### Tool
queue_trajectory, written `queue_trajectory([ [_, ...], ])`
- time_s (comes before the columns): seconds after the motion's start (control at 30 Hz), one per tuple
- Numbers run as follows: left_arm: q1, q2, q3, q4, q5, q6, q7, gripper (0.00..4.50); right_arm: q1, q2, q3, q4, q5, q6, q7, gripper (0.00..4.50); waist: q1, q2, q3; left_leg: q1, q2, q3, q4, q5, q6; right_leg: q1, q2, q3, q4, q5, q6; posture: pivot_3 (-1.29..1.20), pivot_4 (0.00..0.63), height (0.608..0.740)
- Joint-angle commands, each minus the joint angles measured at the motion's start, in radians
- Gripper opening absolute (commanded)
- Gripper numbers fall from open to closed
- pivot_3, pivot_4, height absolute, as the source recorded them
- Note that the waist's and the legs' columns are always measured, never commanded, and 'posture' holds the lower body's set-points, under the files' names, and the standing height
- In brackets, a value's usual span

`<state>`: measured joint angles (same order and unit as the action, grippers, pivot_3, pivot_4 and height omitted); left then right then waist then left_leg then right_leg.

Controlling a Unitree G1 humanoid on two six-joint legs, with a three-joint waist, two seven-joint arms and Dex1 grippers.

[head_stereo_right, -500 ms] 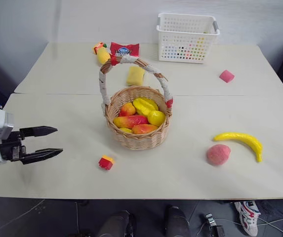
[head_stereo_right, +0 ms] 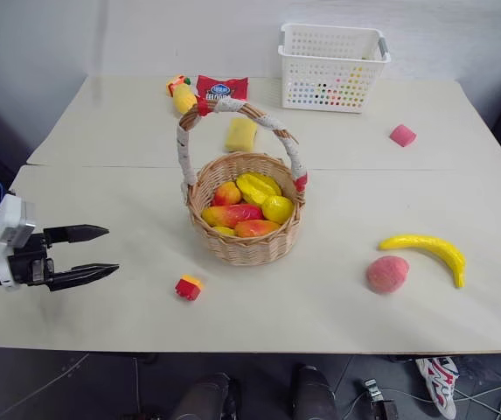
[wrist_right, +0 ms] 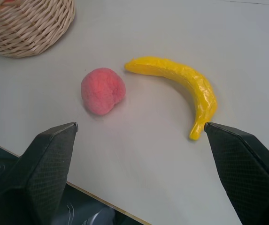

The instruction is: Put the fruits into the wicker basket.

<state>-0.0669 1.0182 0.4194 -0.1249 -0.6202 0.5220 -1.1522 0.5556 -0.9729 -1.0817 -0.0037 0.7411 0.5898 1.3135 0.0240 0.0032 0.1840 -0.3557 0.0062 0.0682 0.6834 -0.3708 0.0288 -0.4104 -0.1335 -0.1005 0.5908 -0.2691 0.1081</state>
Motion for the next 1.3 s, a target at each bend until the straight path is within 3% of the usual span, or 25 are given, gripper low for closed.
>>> queue_trajectory([
  [0.03, -0.023, -0.009, 0.002, -0.029, -0.001, -0.012, 0.014, 4.48, -0.010, 0.009, -0.010, -0.001, -0.033, -0.034, -0.017, 4.50, 0.000, 0.000, 0.000, 0.000, 0.000, 0.000, 0.000, 0.000, 0.000, 0.000, 0.000, 0.000, 0.000, 0.000, 0.000, 0.00, 0.150, 0.740],
  [0.27, -0.110, -0.012, -0.107, -0.082, -0.022, 0.006, -0.035, 4.48, -0.063, 0.001, -0.002, -0.233, 0.070, 0.049, -0.040, 4.50, 0.000, 0.000, 0.000, 0.002, -0.001, 0.003, 0.000, 0.001, 0.000, 0.000, 0.001, -0.003, 0.002, 0.000, 0.001, 0.00, 0.150, 0.740],
  [0.43, -0.186, -0.015, -0.291, -0.048, 0.093, -0.119, -0.143, 4.48, -0.139, -0.048, 0.065, -0.496, 0.263, 0.174, -0.072, 4.50, -0.001, 0.000, 0.000, 0.003, 0.000, 0.003, 0.000, 0.002, -0.002, 0.000, 0.002, -0.003, 0.004, 0.000, 0.001, 0.00, 0.150, 0.740],
  [0.57, -0.267, -0.054, -0.439, 0.044, 0.216, -0.267, -0.217, 4.48, -0.249, -0.091, 0.190, -0.650, 0.366, 0.179, -0.116, 4.50, 0.001, 0.000, 0.000, 0.003, -0.001, 0.003, 0.000, 0.003, -0.001, 0.000, 0.004, -0.003, 0.005, 0.000, 0.001, 0.00, 0.150, 0.740],
  [0.77, -0.436, -0.184, -0.602, 0.239, 0.348, -0.419, -0.283, 4.48, -0.437, -0.129, 0.389, -0.687, 0.419, 0.153, -0.154, 4.50, 0.008, -0.001, 0.001, 0.000, -0.007, 0.002, 0.001, 0.006, 0.005, 0.000, 0.003, -0.004, 0.005, 0.003, 0.004, 0.00, 0.150, 0.740],
  [1.03, -0.510, -0.266, -0.668, 0.400, 0.442, -0.569, -0.321, 4.48, -0.593, -0.133, 0.521, -0.695, 0.445, 0.168, -0.235, 4.50, 0.002, -0.002, 0.001, -0.005, -0.009, 0.002, 0.003, 0.006, 0.009, -0.001, 0.002, -0.007, 0.001, 0.005, 0.008, 0.00, 0.150, 0.740],
  [1.13, -0.511, -0.282, -0.657, 0.420, 0.438, -0.581, -0.319, 3.95, -0.633, -0.127, 0.545, -0.686, 0.464, 0.176, -0.272, 4.50, 0.002, -0.002, 0.001, -0.007, -0.009, 0.000, 0.007, 0.006, 0.009, -0.001, 0.002, -0.009, 0.002, 0.005, 0.008, 0.00, 0.150, 0.740],
  [1.3, -0.470, -0.285, -0.653, 0.383, 0.427, -0.573, -0.327, 2.45, -0.663, -0.125, 0.581, -0.676, 0.457, 0.175, -0.289, 4.50, 0.002, -0.002, 0.001, -0.013, -0.008, -0.004, 0.017, 0.006, 0.011, -0.001, 0.001, -0.010, 0.004, 0.009, 0.009, 0.00, 0.150, 0.740],
])
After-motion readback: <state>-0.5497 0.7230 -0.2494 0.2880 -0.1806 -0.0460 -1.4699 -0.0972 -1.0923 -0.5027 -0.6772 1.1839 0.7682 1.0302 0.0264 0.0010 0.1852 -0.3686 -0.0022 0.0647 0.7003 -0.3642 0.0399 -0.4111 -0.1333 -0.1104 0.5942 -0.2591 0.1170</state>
